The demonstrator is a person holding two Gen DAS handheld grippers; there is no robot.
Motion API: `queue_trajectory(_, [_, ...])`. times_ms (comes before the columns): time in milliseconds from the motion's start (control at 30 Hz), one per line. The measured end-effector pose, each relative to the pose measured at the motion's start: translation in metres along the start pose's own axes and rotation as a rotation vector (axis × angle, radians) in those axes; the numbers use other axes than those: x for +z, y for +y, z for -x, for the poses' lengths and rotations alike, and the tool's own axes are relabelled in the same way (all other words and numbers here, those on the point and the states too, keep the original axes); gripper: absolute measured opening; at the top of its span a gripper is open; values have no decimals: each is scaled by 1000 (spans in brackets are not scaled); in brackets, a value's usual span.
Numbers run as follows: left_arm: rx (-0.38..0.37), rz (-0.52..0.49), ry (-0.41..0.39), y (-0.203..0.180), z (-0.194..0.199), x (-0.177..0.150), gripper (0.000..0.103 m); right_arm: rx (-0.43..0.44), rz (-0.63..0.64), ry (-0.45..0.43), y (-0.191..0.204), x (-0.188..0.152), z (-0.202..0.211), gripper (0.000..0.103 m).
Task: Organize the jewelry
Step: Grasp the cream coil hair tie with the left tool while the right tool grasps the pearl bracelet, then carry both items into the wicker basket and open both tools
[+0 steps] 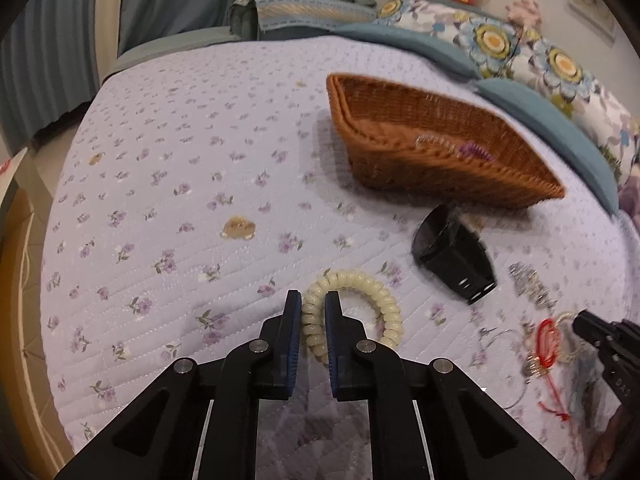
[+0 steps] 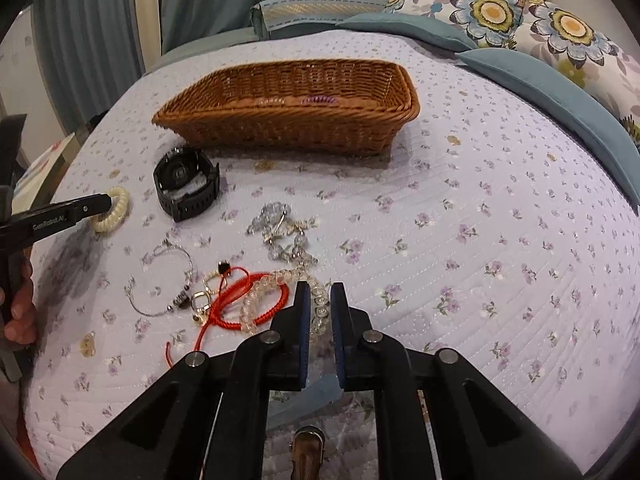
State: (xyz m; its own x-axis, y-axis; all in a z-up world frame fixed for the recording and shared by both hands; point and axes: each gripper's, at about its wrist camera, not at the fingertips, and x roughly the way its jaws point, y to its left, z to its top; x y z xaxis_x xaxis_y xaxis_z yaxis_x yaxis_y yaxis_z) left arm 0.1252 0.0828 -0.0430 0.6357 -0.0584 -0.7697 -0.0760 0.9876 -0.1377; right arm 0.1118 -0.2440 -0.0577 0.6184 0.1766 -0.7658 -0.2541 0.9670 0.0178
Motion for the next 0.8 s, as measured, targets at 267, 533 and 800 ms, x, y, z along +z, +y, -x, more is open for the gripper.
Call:
queue_trajectory(267, [-71, 6, -105, -4, 30, 6, 12, 25, -54, -59, -1, 16, 11, 13])
queue_trajectory(533, [-144, -30, -179, -27, 49, 49, 11, 84, -155, -140, -8, 78, 23, 13])
queue_trajectory(800, [-216, -57, -178, -65, 5, 116, 11, 64, -196, -173, -26, 165, -15, 13])
